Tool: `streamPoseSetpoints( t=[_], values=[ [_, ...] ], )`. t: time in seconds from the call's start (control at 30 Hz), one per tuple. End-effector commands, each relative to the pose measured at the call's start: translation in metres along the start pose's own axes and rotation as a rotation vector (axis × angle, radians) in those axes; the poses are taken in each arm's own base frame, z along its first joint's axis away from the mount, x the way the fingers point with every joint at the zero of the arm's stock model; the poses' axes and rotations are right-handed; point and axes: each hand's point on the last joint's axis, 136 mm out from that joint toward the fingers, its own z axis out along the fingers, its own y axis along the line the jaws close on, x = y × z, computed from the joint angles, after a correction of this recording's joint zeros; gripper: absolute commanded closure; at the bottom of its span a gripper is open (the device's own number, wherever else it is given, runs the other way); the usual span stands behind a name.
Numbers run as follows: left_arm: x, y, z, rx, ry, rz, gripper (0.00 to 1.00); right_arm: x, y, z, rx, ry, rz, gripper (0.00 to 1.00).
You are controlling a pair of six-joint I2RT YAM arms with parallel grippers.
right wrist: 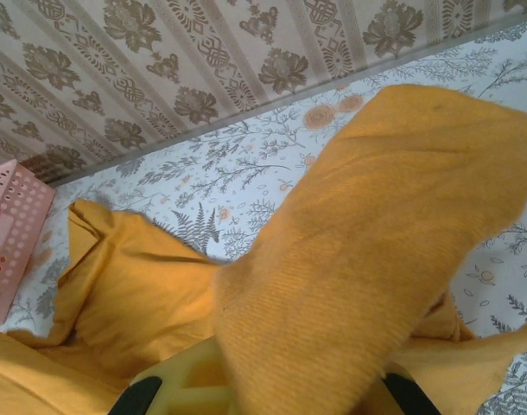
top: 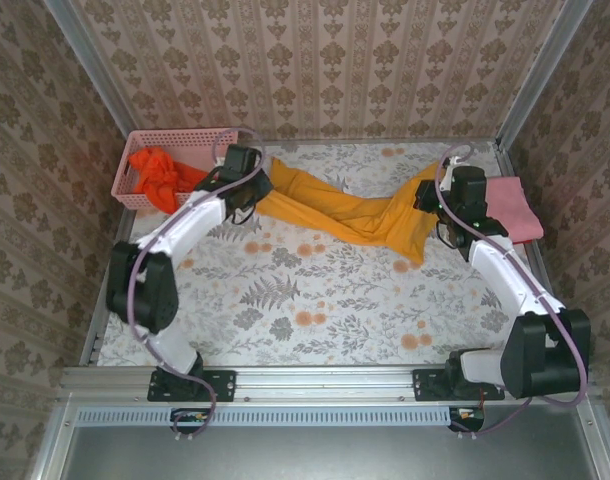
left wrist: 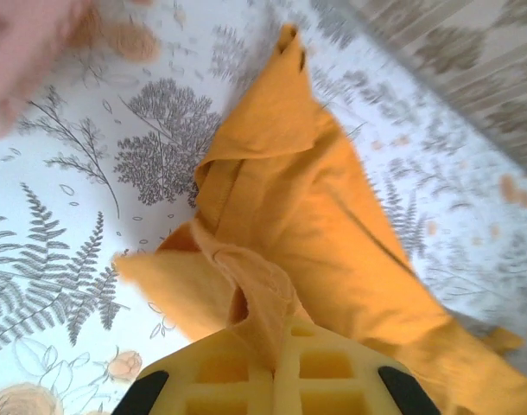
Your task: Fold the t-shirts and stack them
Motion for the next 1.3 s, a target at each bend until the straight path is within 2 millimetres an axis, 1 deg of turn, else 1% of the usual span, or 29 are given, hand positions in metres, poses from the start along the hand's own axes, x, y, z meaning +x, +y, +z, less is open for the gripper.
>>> streamPoseSetpoints(
  t=[0.0, 0.1, 0.2, 0.27, 0.33, 0.4, 0.47, 0.53, 0.57, 0.63, 0.67, 0.73, 0.77, 0.83, 0.9, 0.93, 0.97, 1.0, 1.03, 1.13, 1.27],
  values=[
    [0.009, 0.022, -0.02, -0.036, -0.031, -0.009, 1.0, -0.008, 0.008, -0.014, -0.02, 0.002, 0.029, 1.0],
    [0.029, 0.047, -0.038, -0.062, -0.021, -0.034, 1.0, 0.0, 0.006, -0.018, -0.011, 0.028, 0.044, 1.0],
    [0.054, 0.079, -0.046, -0.112, 0.009, -0.062, 1.0, 0.011, 0.003, -0.017, -0.008, 0.061, 0.052, 1.0],
    [0.074, 0.106, -0.048, -0.165, 0.03, -0.09, 1.0, 0.02, 0.002, -0.013, -0.01, 0.09, 0.062, 1.0],
    [0.093, 0.13, -0.045, -0.209, 0.052, -0.117, 1.0, 0.03, 0.0, -0.008, -0.01, 0.12, 0.073, 1.0],
    [0.111, 0.148, -0.039, -0.24, 0.082, -0.138, 0.99, 0.038, -0.001, -0.002, -0.014, 0.148, 0.084, 1.0],
    [0.129, 0.163, -0.032, -0.273, 0.137, -0.152, 0.88, 0.046, 0.003, 0.003, -0.034, 0.175, 0.083, 0.95],
    [0.141, 0.18, -0.034, -0.347, 0.177, -0.16, 0.82, 0.047, 0.006, 0.006, -0.051, 0.178, 0.08, 0.88],
    [0.143, 0.185, -0.036, -0.373, 0.173, -0.146, 0.75, 0.045, 0.007, 0.006, -0.051, 0.174, 0.079, 0.83],
    [0.14, 0.195, -0.044, -0.428, 0.136, -0.127, 0.56, 0.044, 0.006, 0.006, -0.045, 0.168, 0.072, 0.73],
    [0.137, 0.196, -0.049, -0.44, 0.126, -0.119, 0.48, 0.043, 0.005, 0.006, -0.037, 0.167, 0.07, 0.66],
    [0.128, 0.195, -0.057, -0.454, 0.099, -0.106, 0.36, 0.043, 0.004, 0.006, -0.03, 0.167, 0.066, 0.55],
    [0.123, 0.193, -0.06, -0.459, 0.084, -0.104, 0.31, 0.044, 0.004, 0.007, -0.029, 0.167, 0.066, 0.52],
    [0.124, 0.181, -0.062, -0.433, 0.086, -0.076, 0.25, 0.046, 0.002, 0.007, -0.025, 0.17, 0.067, 0.47],
    [0.126, 0.177, -0.06, -0.424, 0.104, -0.09, 0.25, 0.048, 0.002, 0.008, -0.024, 0.174, 0.071, 0.45],
    [0.128, 0.174, -0.058, -0.418, 0.121, -0.099, 0.27, 0.048, 0.002, 0.009, -0.025, 0.175, 0.074, 0.44],
    [0.131, 0.173, -0.055, -0.415, 0.135, -0.107, 0.36, 0.05, 0.002, 0.01, -0.024, 0.178, 0.076, 0.44],
    [0.133, 0.172, -0.052, -0.415, 0.148, -0.116, 0.48, 0.05, 0.002, 0.01, -0.026, 0.179, 0.077, 0.43],
    [0.136, 0.172, -0.049, -0.418, 0.162, -0.124, 0.54, 0.051, 0.002, 0.011, -0.026, 0.181, 0.078, 0.43],
    [0.141, 0.174, -0.043, -0.44, 0.188, -0.134, 0.57, 0.05, 0.003, 0.011, -0.026, 0.182, 0.078, 0.42],
    [0.15, 0.182, -0.039, -0.478, 0.223, -0.156, 0.58, 0.05, -0.002, 0.009, 0.0, 0.179, 0.069, 0.41]
  ],
)
